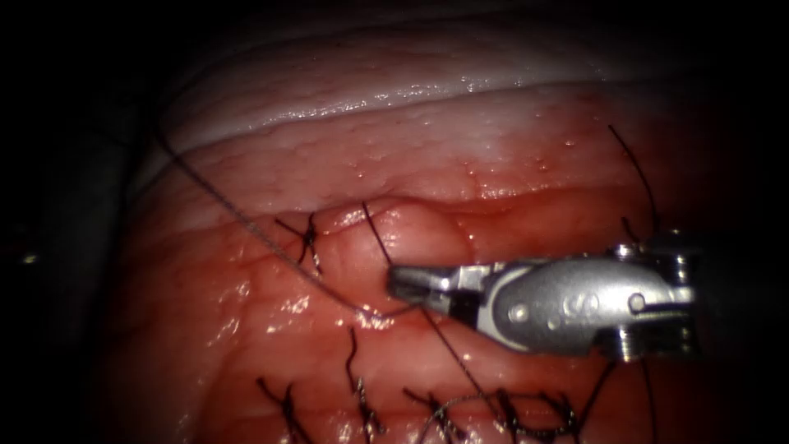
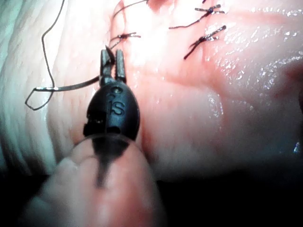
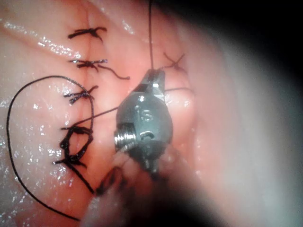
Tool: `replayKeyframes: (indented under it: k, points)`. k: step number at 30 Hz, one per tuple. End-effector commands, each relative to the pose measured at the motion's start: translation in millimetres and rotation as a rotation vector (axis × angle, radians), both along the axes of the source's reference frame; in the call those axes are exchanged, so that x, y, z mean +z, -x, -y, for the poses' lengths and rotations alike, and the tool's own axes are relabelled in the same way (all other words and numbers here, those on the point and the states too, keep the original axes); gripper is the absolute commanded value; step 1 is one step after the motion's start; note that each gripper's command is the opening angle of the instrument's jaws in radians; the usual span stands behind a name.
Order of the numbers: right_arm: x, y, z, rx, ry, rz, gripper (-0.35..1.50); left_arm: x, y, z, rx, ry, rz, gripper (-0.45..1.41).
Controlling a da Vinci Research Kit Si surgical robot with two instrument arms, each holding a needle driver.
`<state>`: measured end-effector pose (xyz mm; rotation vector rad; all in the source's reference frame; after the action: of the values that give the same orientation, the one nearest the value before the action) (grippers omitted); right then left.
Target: Wound Closure
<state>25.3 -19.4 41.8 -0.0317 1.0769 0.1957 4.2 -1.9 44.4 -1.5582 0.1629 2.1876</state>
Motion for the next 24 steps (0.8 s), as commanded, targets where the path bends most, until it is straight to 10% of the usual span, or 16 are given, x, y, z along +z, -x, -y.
replayKeyframes:
  k: [1,12,20,21,24]
  points:
    - [-1.4,-0.9,1.3,-0.009,0.000,-0.011,-0.35,0.6,0.5,0.0,0.002,0.001,0.001,-0.45]
    - [-9.9,-3.2,6.8,0.002,-0.075,-0.035,-0.35,0.8,1.0,0.2,0.007,-0.002,-0.013,-0.45]
    - [-9.9,-5.3,8.0,-0.033,-0.064,-0.032,-0.35,0.6,0.9,0.3,0.015,-0.003,-0.012,-0.45]
    - [-9.4,-5.4,7.8,-0.057,-0.018,-0.030,-0.21,0.6,0.9,0.3,0.015,-0.003,-0.012,-0.45]
    - [-8.2,-5.0,6.3,-0.089,0.037,-0.023,1.08,0.6,0.6,0.3,0.017,-0.003,-0.011,-0.45]
